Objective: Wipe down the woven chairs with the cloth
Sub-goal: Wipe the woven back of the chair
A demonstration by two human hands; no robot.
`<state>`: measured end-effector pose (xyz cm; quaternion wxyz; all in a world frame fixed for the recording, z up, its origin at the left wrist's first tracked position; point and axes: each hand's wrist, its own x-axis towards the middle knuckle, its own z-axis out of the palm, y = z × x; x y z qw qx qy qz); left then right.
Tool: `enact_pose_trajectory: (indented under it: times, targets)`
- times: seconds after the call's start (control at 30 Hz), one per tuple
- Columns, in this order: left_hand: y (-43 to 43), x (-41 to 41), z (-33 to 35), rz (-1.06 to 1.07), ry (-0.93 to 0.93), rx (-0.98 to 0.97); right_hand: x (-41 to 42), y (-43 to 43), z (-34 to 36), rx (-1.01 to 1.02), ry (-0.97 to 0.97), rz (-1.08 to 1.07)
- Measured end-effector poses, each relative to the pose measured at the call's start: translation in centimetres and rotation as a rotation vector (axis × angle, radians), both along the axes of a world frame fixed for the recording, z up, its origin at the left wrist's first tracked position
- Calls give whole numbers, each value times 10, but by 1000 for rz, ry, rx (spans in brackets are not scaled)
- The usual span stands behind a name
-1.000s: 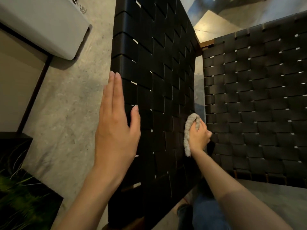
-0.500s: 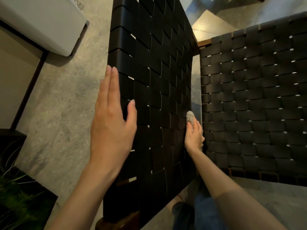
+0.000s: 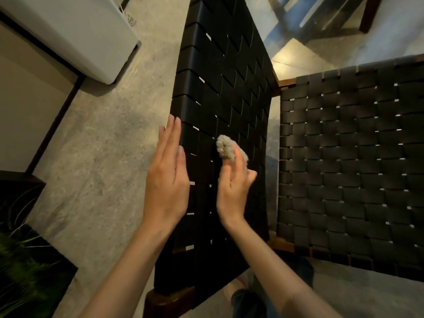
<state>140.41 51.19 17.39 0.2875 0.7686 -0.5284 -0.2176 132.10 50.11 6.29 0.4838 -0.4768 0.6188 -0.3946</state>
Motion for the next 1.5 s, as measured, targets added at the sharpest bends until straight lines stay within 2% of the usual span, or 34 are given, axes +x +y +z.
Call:
enact_pose_trajectory:
  times: [0.17, 0.23, 0.37, 0.5, 0.63, 0.8, 0.9, 1.0, 1.17, 1.37, 1.5]
  targets:
    - [-6, 11, 9, 270, 452, -103, 35, -23, 68, -326, 32, 122]
    - [-16, 14, 11, 291, 434, -103, 38, -41, 70, -376, 73, 145]
    - [-44, 21, 11, 201, 201, -28, 40, -64, 46, -402, 104, 93]
    - [-65, 23, 10, 76, -31, 46, 20, -78, -11, -155, 170, 0]
    - [-83, 16, 0, -30, -184, 94, -16, -92, -79, 46, 249, -32]
    - [-96, 15, -5, -35, -267, 76, -55, -103, -146, 379, 290, -71]
    - [-97, 13, -6, -37, -290, 72, -66, -111, -165, 554, 233, -99]
    - [-97, 12, -6, -38, -300, 69, -66, -116, -167, 591, 166, -141]
    - [-98, 11, -4, -12, -265, 60, -42, -116, -118, 410, 108, -158]
    - [-103, 16, 3, 95, -4, -19, 20, -120, 11, -114, -47, 34]
    - [-111, 22, 7, 142, 62, -53, 49, -149, 62, -317, -73, 106]
